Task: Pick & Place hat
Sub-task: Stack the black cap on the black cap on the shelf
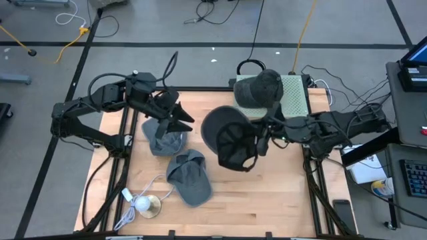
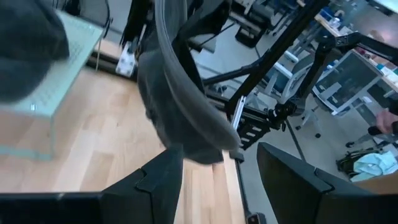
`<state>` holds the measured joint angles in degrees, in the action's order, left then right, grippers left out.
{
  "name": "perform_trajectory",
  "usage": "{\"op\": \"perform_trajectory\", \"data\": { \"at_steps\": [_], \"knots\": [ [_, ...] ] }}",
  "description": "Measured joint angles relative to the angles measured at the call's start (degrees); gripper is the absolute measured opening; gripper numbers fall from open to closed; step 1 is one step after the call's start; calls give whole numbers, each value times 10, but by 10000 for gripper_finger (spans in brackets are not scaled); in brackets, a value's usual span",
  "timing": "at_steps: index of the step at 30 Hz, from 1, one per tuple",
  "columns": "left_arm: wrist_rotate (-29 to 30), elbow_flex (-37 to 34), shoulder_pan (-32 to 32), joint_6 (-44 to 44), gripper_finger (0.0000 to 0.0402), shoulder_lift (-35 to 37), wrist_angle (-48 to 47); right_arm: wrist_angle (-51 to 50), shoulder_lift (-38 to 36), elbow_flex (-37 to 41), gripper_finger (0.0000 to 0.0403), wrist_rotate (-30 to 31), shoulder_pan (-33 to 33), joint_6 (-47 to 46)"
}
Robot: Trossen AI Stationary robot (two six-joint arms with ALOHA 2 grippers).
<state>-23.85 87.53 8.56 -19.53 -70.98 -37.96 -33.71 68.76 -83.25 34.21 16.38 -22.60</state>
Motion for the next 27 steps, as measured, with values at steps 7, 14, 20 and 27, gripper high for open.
{"op": "perform_trajectory", "data": {
  "at_steps": [7, 14, 20, 27],
  "knots": [
    [1, 0, 0, 0, 212, 0, 40, 0, 53, -46, 7, -32, -21, 38],
    [48, 0, 0, -46, 212, 0, 48, 15, 79, -53, 7, -57, -26, 38],
    [50, 0, 0, -74, 212, -8, 32, 21, 82, -53, 7, -60, -25, 36],
    [45, -1, -5, -78, 212, -33, 26, 22, 82, -53, 7, -60, -25, 36]
  ]
}}
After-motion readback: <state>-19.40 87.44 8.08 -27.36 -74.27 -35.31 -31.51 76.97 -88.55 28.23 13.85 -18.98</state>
